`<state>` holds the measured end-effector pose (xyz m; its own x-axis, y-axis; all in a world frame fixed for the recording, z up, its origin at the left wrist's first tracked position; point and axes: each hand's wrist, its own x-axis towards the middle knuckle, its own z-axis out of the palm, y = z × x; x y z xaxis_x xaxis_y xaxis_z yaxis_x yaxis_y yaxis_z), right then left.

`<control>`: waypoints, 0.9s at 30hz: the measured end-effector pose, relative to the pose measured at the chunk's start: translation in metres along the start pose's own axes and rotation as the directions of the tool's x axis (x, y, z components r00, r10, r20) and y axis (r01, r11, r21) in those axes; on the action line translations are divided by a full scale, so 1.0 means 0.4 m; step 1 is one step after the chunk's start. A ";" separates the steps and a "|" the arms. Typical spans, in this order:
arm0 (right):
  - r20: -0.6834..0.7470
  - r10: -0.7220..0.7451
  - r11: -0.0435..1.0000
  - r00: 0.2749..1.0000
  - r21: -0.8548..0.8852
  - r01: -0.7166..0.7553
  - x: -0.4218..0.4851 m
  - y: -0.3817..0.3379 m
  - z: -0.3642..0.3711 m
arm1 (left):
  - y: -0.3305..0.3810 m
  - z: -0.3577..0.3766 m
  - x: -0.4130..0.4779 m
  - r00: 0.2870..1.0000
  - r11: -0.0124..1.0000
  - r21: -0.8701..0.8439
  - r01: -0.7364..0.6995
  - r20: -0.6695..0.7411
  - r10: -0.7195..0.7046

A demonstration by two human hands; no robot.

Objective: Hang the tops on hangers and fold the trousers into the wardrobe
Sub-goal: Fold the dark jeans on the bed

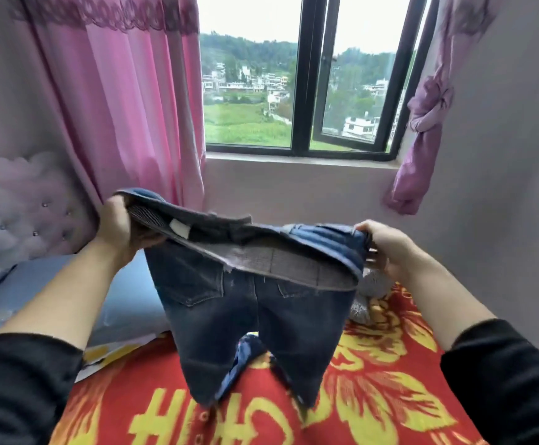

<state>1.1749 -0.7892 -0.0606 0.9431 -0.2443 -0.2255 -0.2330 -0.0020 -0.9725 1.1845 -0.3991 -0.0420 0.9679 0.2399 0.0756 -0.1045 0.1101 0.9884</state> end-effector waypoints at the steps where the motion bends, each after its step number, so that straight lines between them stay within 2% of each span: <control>1: 0.010 0.049 0.998 0.999 -0.044 -0.049 0.017 0.017 0.005 | -0.021 0.008 0.018 0.996 0.988 0.131 0.087 -0.010 -0.086; 3: 0.013 0.139 0.987 0.990 -0.079 -0.137 0.048 0.046 0.021 | -0.058 0.033 0.043 0.972 0.926 0.300 0.231 -0.037 -0.231; 4: 0.007 0.174 0.981 0.985 -0.089 -0.172 0.065 0.055 0.031 | -0.074 0.050 0.053 0.957 0.900 0.329 0.286 -0.053 -0.285; 6: 0.024 0.219 0.972 0.975 -0.095 -0.216 0.102 0.060 0.054 | -0.095 0.091 0.066 0.930 0.874 0.323 0.362 -0.059 -0.363; 9: 0.115 0.175 0.980 0.978 0.080 -0.185 0.155 0.031 0.085 | -0.090 0.157 0.089 0.915 0.898 0.223 0.379 0.052 -0.400; 11: 0.102 0.018 0.974 0.995 0.224 -0.040 0.187 -0.025 0.095 | -0.056 0.191 0.133 0.941 0.947 0.078 0.313 0.108 -0.320; 13: 0.071 -0.138 0.938 0.988 0.328 0.108 0.210 -0.104 0.096 | 0.006 0.221 0.191 0.978 0.953 -0.224 0.203 0.094 -0.186; 15: 0.091 -0.278 0.875 0.956 0.435 0.212 0.216 -0.192 0.093 | 0.087 0.246 0.236 0.998 0.815 -0.577 0.044 0.060 -0.012; 17: 0.098 -0.412 0.786 0.906 0.541 0.299 0.202 -0.276 0.090 | 0.163 0.255 0.257 0.987 0.635 -0.771 -0.047 0.062 0.150; 20: 0.075 -0.521 0.645 0.850 0.686 0.335 0.152 -0.358 0.076 | 0.233 0.243 0.250 0.916 0.477 -0.877 -0.058 0.143 0.374; 22: 0.067 -0.551 0.597 0.832 0.728 0.337 0.118 -0.367 0.060 | 0.244 0.219 0.228 0.873 0.448 -0.891 -0.072 0.161 0.461; 25: 0.093 -0.547 0.627 0.832 0.704 0.334 0.075 -0.316 0.043 | 0.193 0.165 0.183 0.887 0.496 -0.858 -0.134 0.119 0.446; 27: 0.116 -0.501 0.677 0.858 0.671 0.304 0.056 -0.244 0.036 | 0.111 0.132 0.147 0.914 0.514 -0.851 -0.107 0.119 0.387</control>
<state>1.2221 -0.7805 0.0286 0.9532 -0.0959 0.2868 0.2883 0.5747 -0.7659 1.2489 -0.4310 0.0131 0.8719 0.1473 0.4671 -0.3516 0.8521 0.3877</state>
